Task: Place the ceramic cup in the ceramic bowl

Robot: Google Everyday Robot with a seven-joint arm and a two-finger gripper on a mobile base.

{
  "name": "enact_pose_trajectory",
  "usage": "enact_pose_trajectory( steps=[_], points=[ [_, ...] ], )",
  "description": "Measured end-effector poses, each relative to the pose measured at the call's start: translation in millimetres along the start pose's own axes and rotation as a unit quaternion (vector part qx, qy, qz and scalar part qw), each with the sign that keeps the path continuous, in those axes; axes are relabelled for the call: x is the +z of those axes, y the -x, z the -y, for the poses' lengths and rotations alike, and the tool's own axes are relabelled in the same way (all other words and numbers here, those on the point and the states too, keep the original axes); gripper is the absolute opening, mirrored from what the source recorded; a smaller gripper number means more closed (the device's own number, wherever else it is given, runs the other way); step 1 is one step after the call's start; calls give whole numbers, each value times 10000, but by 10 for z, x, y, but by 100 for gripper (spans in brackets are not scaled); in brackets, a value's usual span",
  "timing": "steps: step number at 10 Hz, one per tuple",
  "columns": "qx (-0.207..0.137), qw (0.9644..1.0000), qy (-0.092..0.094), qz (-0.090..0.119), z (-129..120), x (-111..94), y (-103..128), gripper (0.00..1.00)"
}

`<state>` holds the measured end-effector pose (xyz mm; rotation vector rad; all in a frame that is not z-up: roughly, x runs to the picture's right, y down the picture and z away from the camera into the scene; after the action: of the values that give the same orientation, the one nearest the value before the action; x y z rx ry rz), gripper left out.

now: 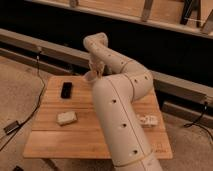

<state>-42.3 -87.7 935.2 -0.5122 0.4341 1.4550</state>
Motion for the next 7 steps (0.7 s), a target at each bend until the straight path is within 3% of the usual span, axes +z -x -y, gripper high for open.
enact_pose_trajectory(
  steps=[3,7],
  points=[
    [95,9998,114,95,-32,-200,-133,0],
    [254,9992,260,194,-9,-426,-515,0]
  ],
)
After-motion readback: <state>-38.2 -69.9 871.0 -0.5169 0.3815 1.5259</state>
